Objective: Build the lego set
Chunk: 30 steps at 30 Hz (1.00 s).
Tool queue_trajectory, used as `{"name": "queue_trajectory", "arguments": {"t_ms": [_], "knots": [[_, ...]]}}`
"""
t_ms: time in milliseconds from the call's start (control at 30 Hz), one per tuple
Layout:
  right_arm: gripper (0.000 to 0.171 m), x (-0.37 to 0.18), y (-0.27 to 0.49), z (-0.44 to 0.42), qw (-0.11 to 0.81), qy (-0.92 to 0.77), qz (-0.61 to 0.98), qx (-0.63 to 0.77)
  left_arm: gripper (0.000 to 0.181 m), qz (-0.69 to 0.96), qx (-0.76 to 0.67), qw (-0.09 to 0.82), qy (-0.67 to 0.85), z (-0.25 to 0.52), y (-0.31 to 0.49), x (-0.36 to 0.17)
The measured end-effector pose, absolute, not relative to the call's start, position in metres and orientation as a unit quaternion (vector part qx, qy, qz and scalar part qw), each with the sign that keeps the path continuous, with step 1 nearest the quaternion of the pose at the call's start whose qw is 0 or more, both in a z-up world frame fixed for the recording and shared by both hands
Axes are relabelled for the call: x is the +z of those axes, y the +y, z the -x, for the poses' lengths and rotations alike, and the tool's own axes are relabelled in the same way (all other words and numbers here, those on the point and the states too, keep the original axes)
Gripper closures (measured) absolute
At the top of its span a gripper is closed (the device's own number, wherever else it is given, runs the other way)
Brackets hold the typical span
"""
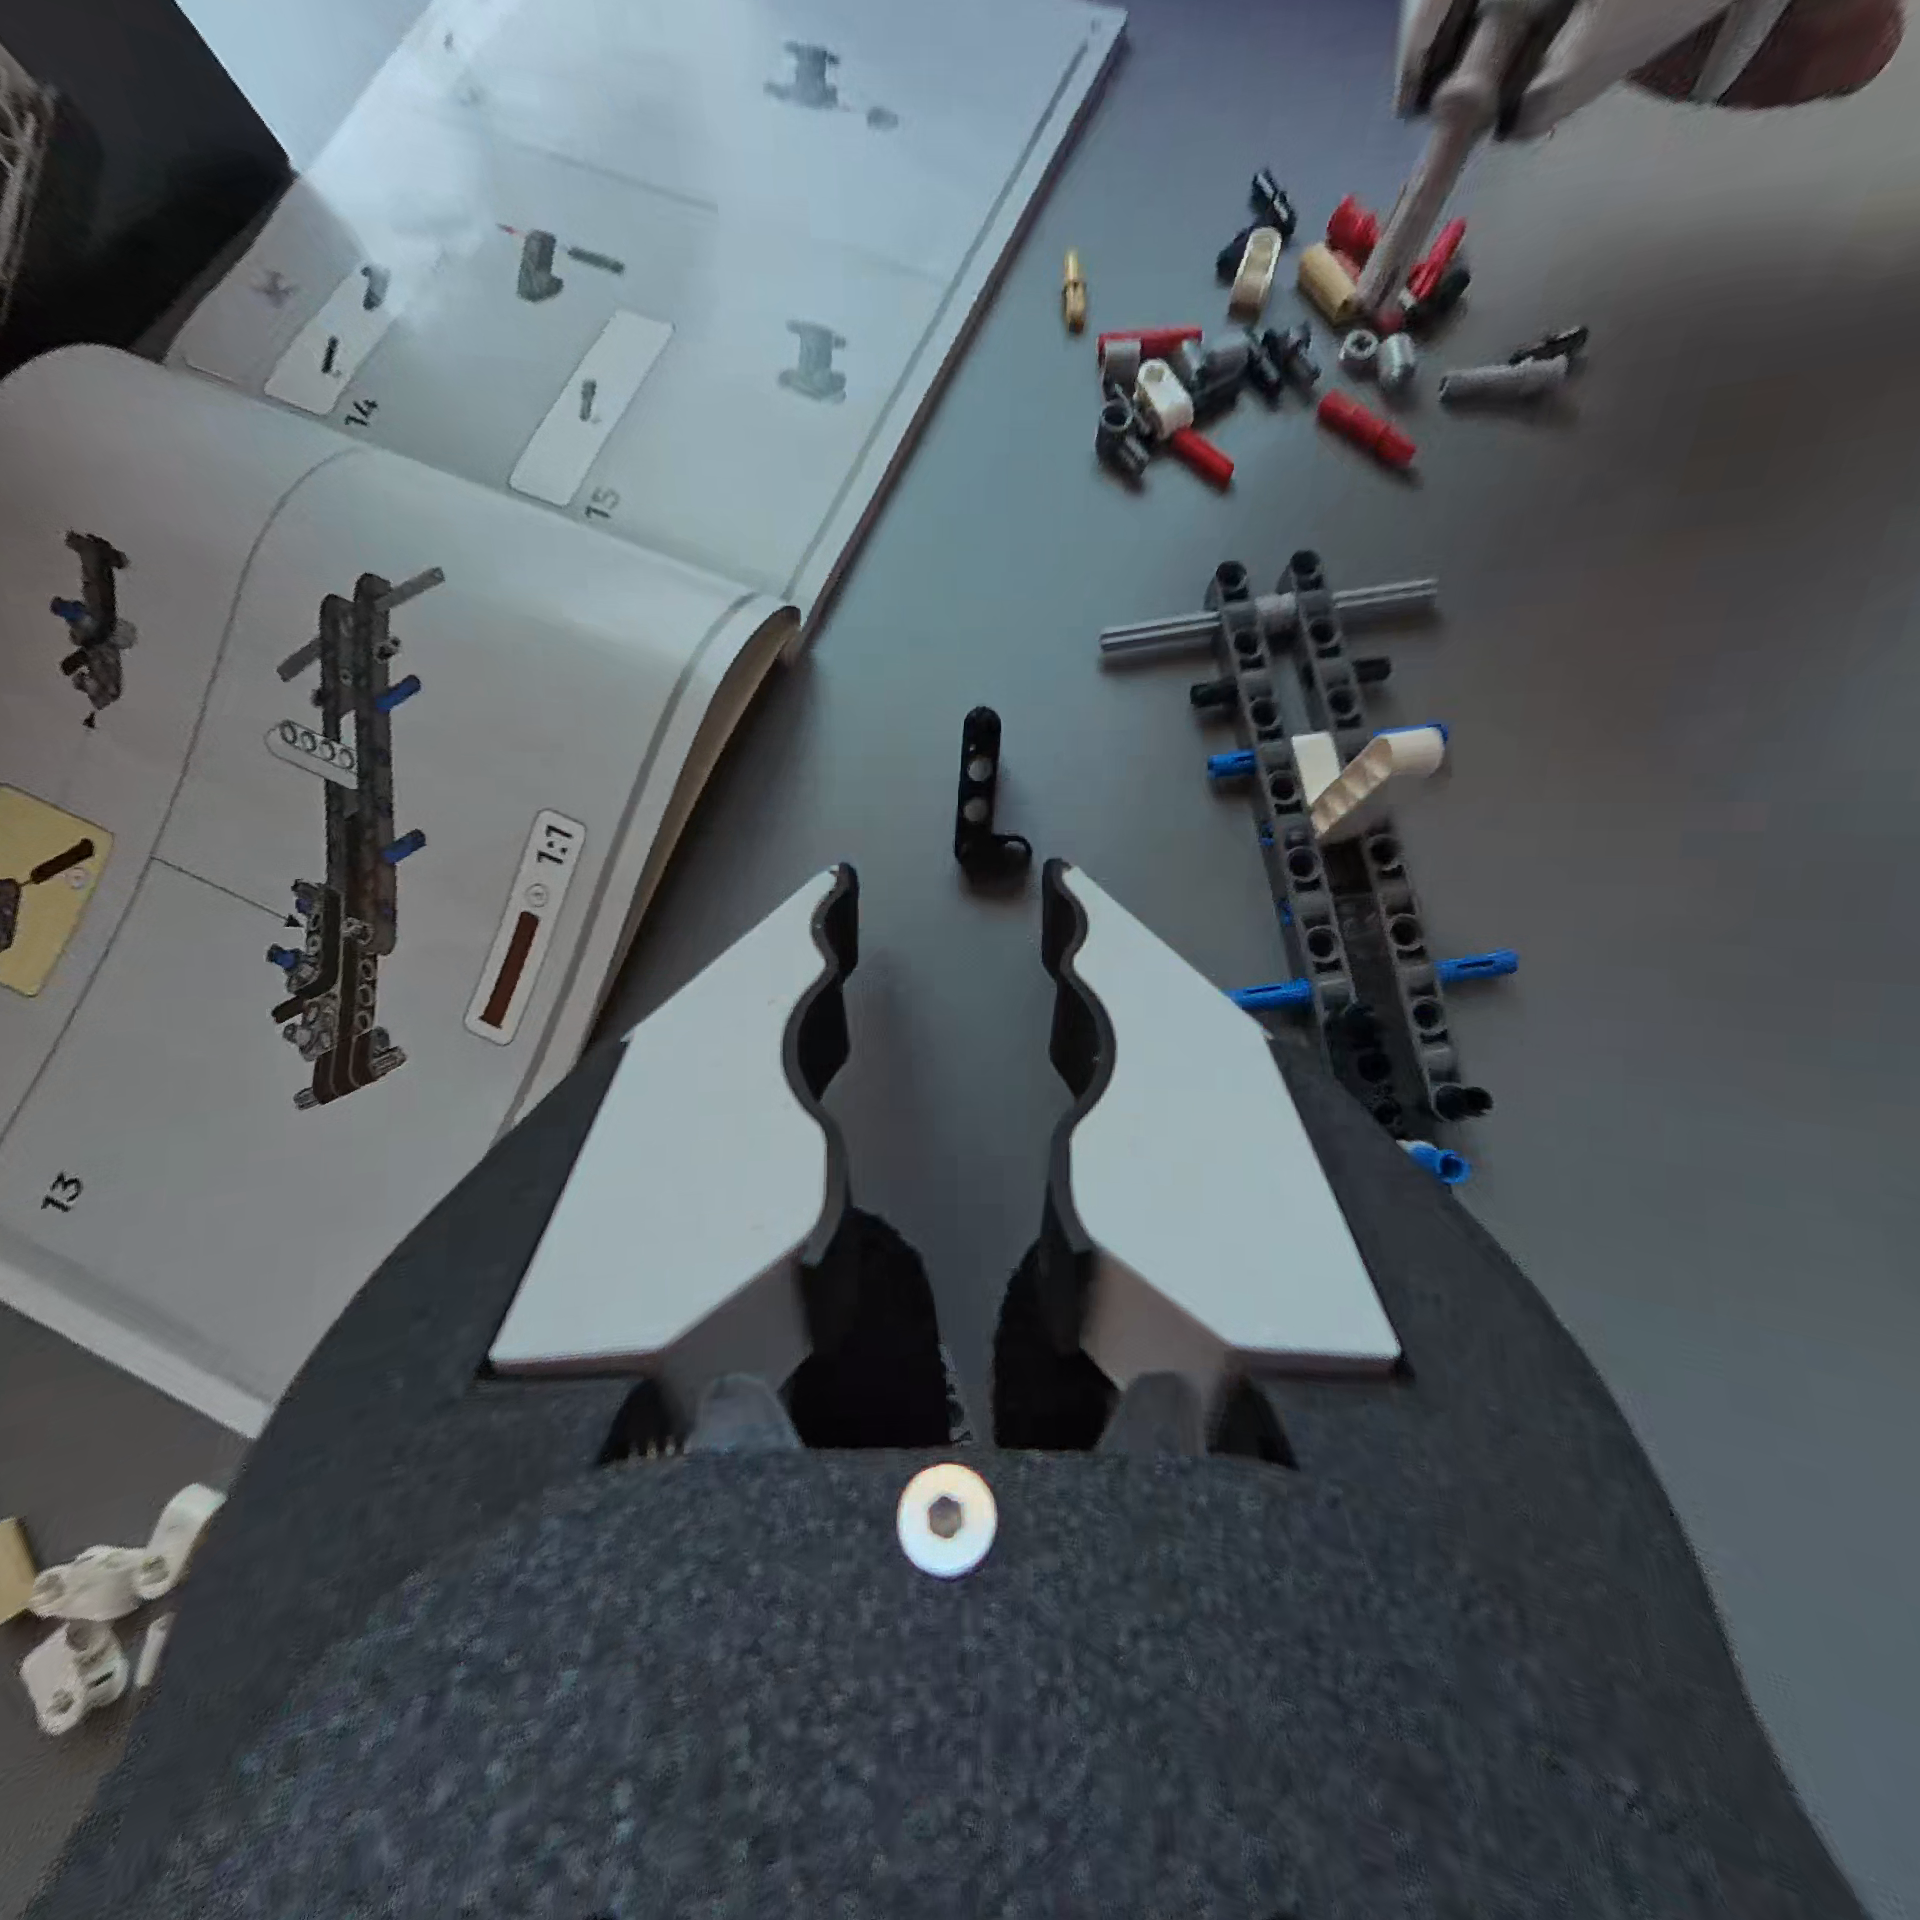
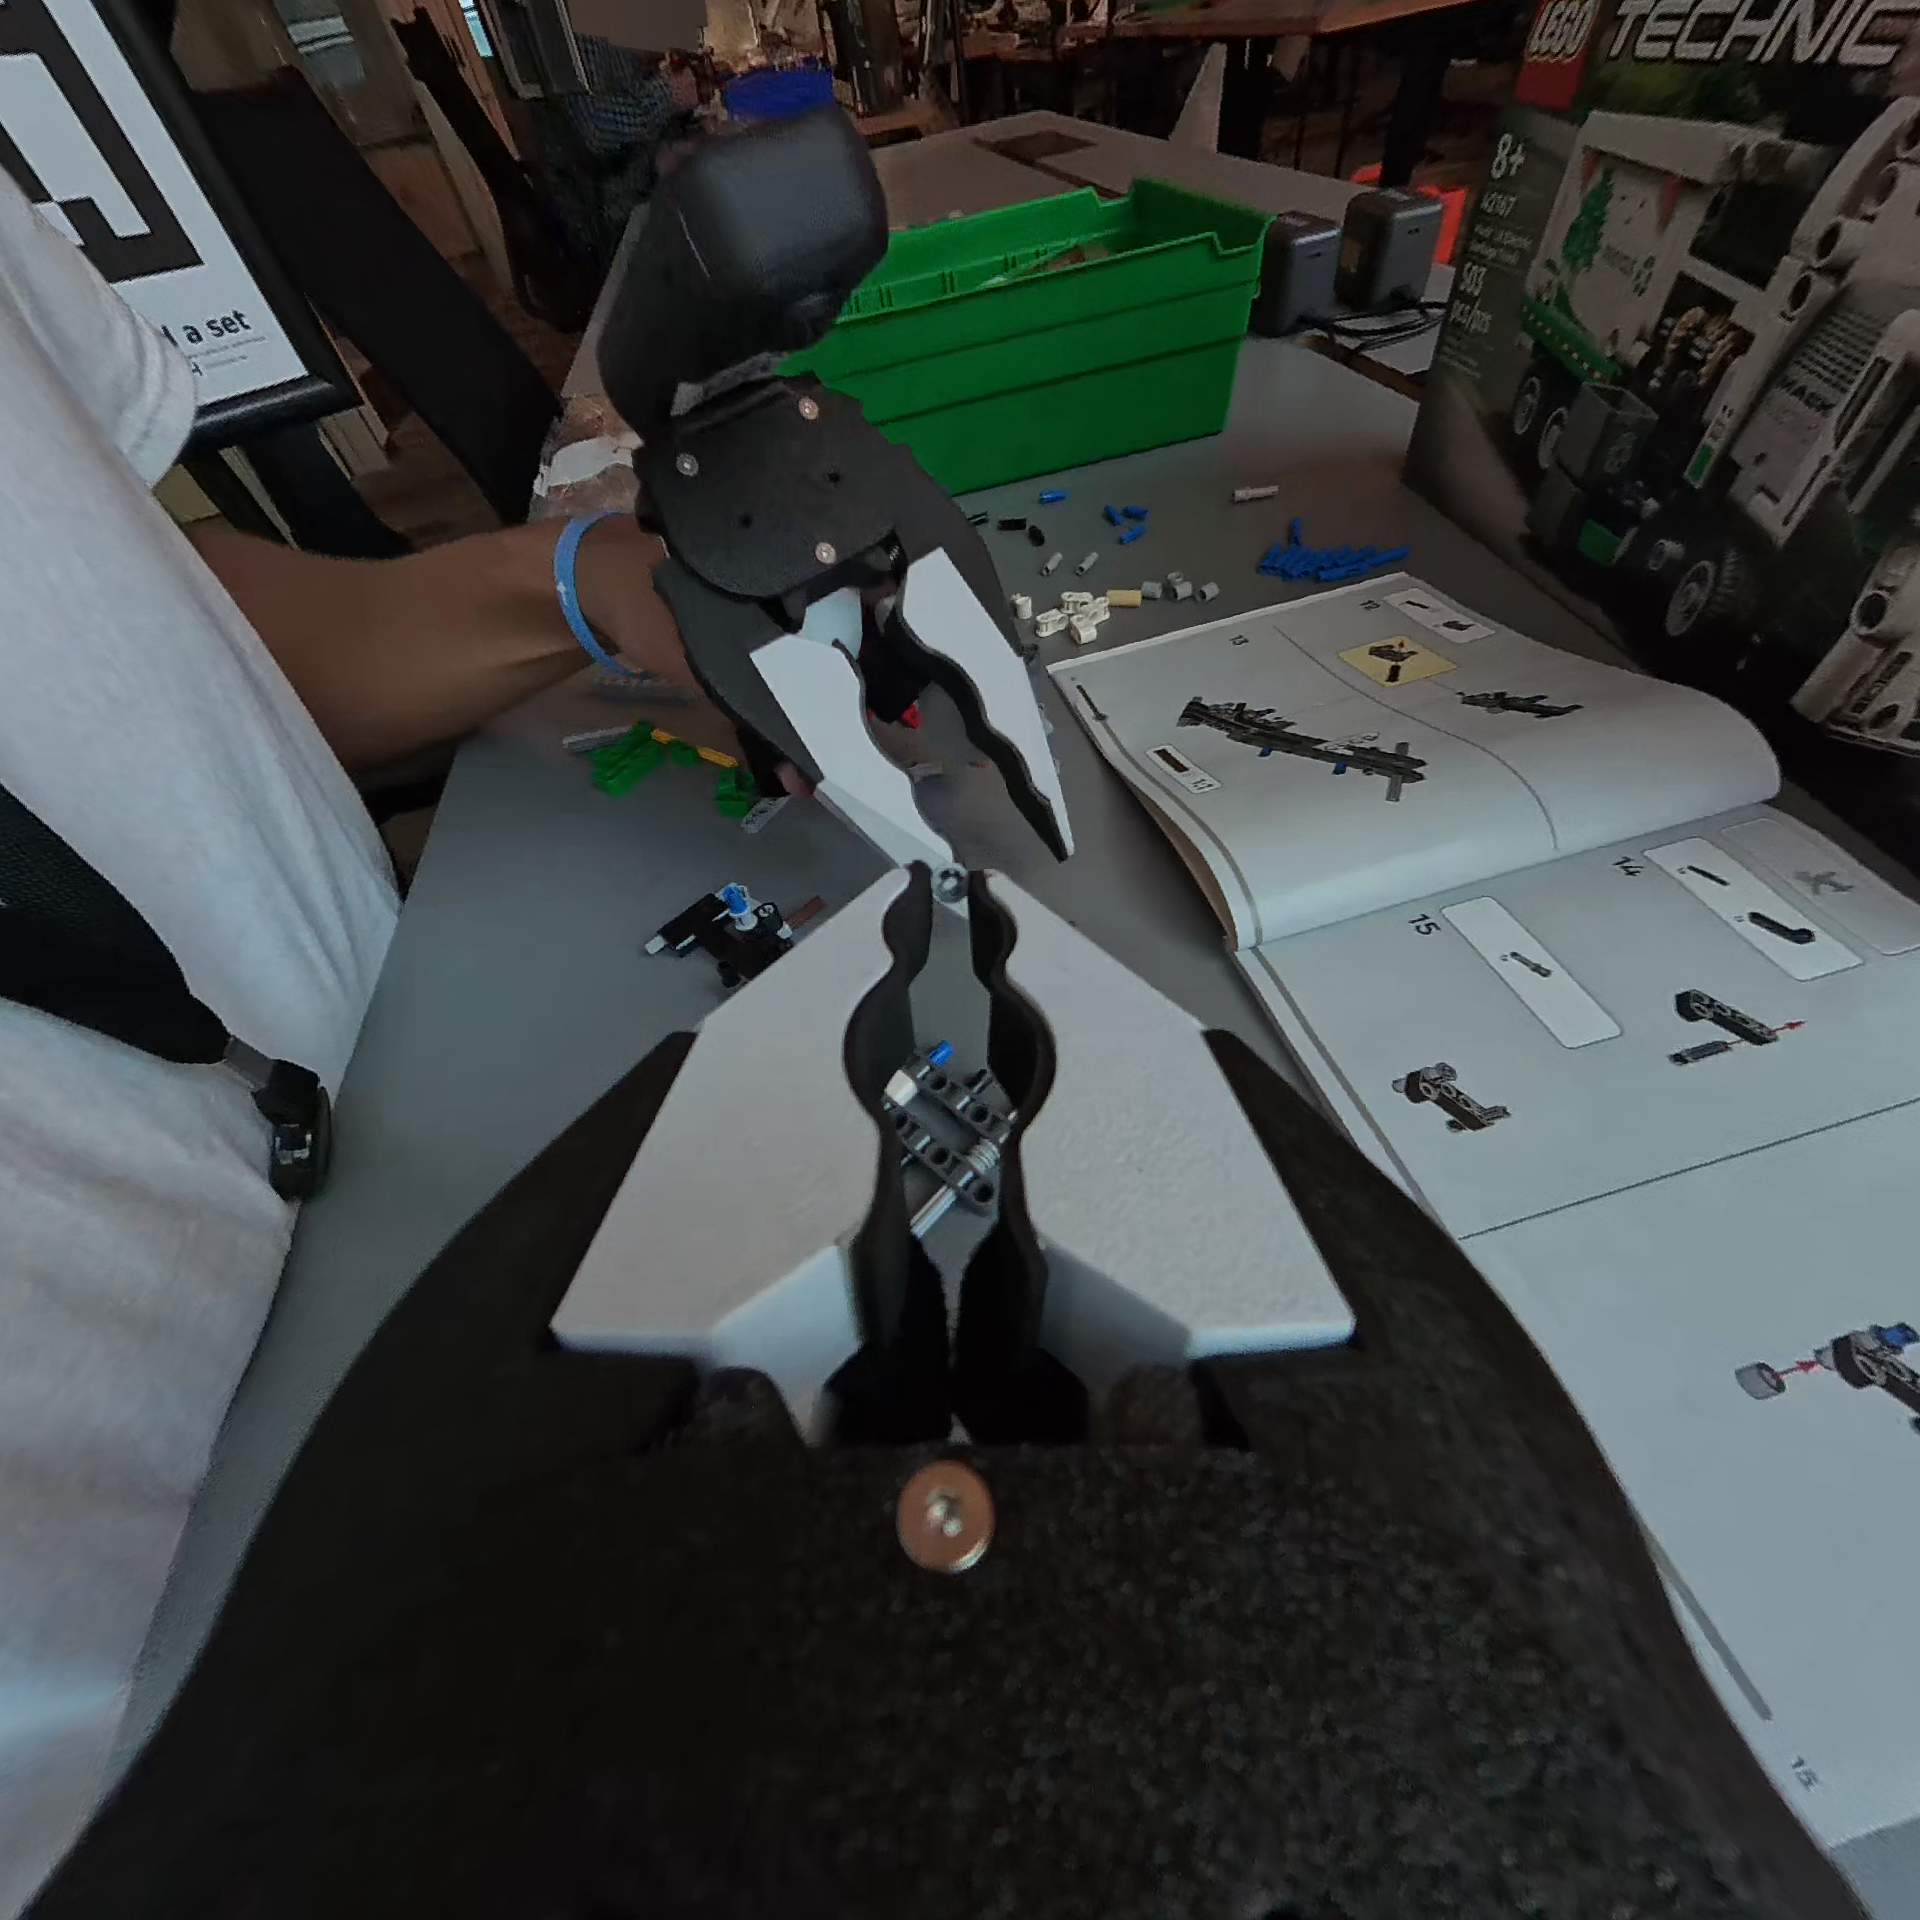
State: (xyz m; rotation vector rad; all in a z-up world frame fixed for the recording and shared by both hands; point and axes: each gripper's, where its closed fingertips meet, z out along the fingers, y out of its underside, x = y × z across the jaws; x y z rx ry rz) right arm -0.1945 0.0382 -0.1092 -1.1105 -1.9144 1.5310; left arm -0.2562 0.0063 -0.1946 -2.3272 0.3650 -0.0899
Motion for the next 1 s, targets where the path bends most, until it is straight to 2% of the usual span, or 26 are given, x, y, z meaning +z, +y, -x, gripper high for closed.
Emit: {"name": "queue_trajectory", "arguments": {"t_ms": [300, 333, 367, 433, 800, 1000], "knots": [[0.168, -0.109, 0.041, 0.19, 0.223, -0.666, 0.41, 0.582, 0.153, 0.92, -0.057, 0.356, 0.155, 0.253, 0.014, -0.206], [0.168, -0.11, 0.042, 0.19, 0.223, -0.666, 0.412, 0.581, 0.157, 0.919, -0.056, 0.357, 0.158, 0.253, 0.014, -0.206], [0.168, -0.11, 0.044, 0.19, 0.223, -0.666, 0.415, 0.579, 0.169, 0.918, -0.054, 0.357, 0.164, 0.252, 0.015, -0.206], [0.168, -0.111, 0.045, 0.191, 0.225, -0.665, 0.416, 0.578, 0.178, 0.917, -0.037, 0.357, 0.173, 0.254, 0.016, -0.206], [0.168, -0.12, 0.051, 0.198, 0.245, -0.666, 0.44, 0.551, 0.181, 0.917, -0.022, 0.364, 0.163, 0.253, 0.014, -0.199], [0.167, -0.141, 0.062, 0.216, 0.271, -0.686, 0.483, 0.471, 0.178, 0.918, -0.002, 0.367, 0.148, 0.256, 0.016, -0.201]]}}
